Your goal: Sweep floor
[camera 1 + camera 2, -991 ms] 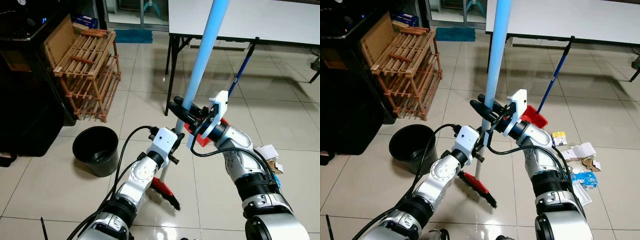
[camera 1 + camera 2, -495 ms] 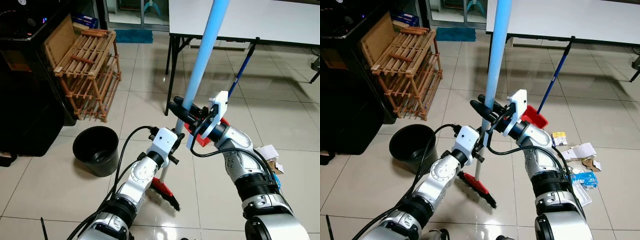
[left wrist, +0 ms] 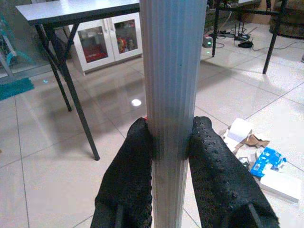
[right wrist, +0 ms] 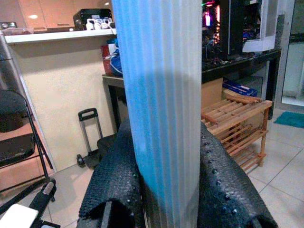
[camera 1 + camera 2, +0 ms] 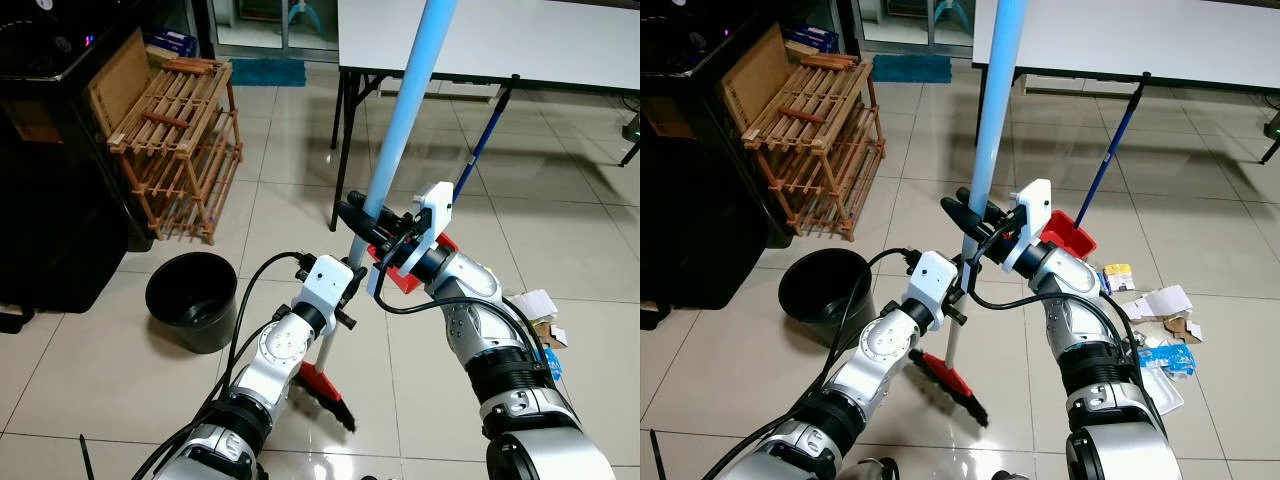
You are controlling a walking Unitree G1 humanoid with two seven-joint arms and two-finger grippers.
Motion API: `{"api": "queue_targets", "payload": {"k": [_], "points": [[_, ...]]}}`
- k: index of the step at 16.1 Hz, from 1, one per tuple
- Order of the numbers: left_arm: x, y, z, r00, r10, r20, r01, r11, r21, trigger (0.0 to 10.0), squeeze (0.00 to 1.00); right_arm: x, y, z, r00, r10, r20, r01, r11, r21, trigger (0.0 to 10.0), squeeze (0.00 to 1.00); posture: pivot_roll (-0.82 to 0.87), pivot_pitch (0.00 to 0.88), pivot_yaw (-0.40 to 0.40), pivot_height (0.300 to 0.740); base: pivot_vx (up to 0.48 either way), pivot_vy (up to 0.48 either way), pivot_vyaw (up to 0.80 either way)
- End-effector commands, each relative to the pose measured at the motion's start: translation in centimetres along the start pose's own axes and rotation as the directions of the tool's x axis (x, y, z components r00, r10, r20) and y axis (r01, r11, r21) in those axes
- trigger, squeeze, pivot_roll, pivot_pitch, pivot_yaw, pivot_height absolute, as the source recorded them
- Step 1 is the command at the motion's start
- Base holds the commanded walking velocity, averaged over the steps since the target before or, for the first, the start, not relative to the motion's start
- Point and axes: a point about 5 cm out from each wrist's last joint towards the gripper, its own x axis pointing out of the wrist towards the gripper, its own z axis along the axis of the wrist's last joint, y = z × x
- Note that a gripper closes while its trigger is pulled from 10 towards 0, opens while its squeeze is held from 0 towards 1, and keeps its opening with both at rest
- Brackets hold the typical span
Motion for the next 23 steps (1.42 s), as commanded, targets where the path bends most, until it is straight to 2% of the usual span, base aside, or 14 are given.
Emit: {"api": "queue_targets", "payload": {"k": [1, 11, 12, 17, 19, 20, 22, 23], "points": [[0.7, 0.0, 1.6, 0.998, -0.005, 0.061, 0.004, 1.000, 0.020, 10.0, 1.00, 0.1, 0.5, -1.0, 0.999, 0.018, -0.032, -0.017, 0.999, 0.038, 10.0, 0.00, 0.07, 0.153, -0.040, 0.740, 0.000, 0.000, 0.00], [0.7, -0.3, 2.0, 0.997, -0.032, 0.076, 0.031, 0.999, 0.020, 10.0, 1.00, 0.1, 0.3, -1.1, 0.999, -0.006, -0.035, 0.007, 0.999, 0.033, 10.0, 0.00, 0.07, 0.157, -0.044, 0.740, 0.000, 0.000, 0.00], [0.6, -0.5, 1.9, 0.996, -0.055, 0.071, 0.053, 0.998, 0.027, 10.0, 0.00, 0.1, 0.3, -1.1, 0.999, -0.010, -0.037, 0.011, 0.999, 0.032, 10.0, 0.00, 0.07, 0.158, -0.043, 0.740, 0.000, 0.000, 0.00], [0.3, -0.8, 1.5, 0.989, -0.137, 0.054, 0.136, 0.990, 0.025, 10.0, 0.00, 0.0, -0.2, -1.0, 0.998, -0.061, -0.033, 0.062, 0.998, 0.015, 10.0, 0.00, 0.07, 0.162, -0.043, 0.740, 0.000, 0.000, 0.00], [-0.1, -0.8, 1.3, 0.979, -0.200, 0.040, 0.197, 0.979, 0.059, 10.0, 0.00, -0.2, -0.9, -0.8, 0.992, -0.123, -0.034, 0.123, 0.992, -0.010, 10.0, 0.00, 0.08, 0.162, -0.042, 0.740, 0.000, 0.000, 0.00], [-0.3, -0.7, 0.9, 0.975, -0.221, 0.006, 0.220, 0.974, 0.051, 10.0, 0.00, -0.3, -1.3, -0.7, 0.986, -0.164, -0.034, 0.163, 0.986, -0.024, 10.0, 0.00, 0.07, 0.163, -0.040, 0.740, 0.000, 0.000, 0.00], [-1.1, -0.2, 1.2, 0.969, -0.223, 0.111, 0.217, 0.974, 0.059, 10.0, 0.00, -0.7, -2.0, -0.7, 0.974, -0.223, -0.043, 0.221, 0.974, -0.044, 10.0, 0.00, 0.08, 0.163, -0.040, 0.740, 0.000, 0.000, 0.00], [-1.5, 0.0, 1.1, 0.966, -0.240, 0.095, 0.233, 0.970, 0.071, 10.0, 0.00, -0.8, -2.2, -0.8, 0.969, -0.241, -0.048, 0.239, 0.970, -0.050, 10.0, 0.00, 0.08, 0.165, -0.041, 0.740, 0.000, 0.000, 0.00]]}}
